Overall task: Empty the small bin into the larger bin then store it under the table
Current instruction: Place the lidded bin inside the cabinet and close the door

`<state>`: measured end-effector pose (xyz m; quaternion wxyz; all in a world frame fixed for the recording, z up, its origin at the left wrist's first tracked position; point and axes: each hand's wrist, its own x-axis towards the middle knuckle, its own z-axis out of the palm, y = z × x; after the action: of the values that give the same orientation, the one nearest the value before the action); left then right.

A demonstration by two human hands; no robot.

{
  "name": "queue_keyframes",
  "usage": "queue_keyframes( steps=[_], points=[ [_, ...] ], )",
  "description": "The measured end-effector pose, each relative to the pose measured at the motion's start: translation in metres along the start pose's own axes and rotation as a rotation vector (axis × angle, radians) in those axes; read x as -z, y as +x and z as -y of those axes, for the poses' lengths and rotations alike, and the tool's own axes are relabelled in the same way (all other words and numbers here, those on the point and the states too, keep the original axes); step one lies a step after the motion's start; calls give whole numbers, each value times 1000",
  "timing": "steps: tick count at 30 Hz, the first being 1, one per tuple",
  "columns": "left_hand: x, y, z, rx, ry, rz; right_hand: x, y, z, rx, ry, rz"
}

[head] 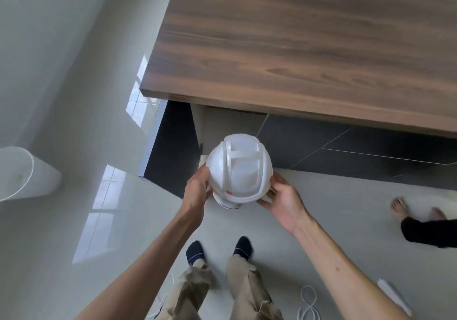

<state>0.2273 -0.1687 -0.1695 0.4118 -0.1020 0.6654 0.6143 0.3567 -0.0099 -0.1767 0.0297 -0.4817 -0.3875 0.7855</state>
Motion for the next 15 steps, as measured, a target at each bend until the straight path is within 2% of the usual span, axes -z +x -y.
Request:
queue_keyframes(
  steps=[8,15],
  points=[
    [-1,91,64,104,-42,-62,19,89,-45,-157,33,-36],
    [-4,178,115,118,-62,-89,33,192,-88,-137,12,-52]
  ],
)
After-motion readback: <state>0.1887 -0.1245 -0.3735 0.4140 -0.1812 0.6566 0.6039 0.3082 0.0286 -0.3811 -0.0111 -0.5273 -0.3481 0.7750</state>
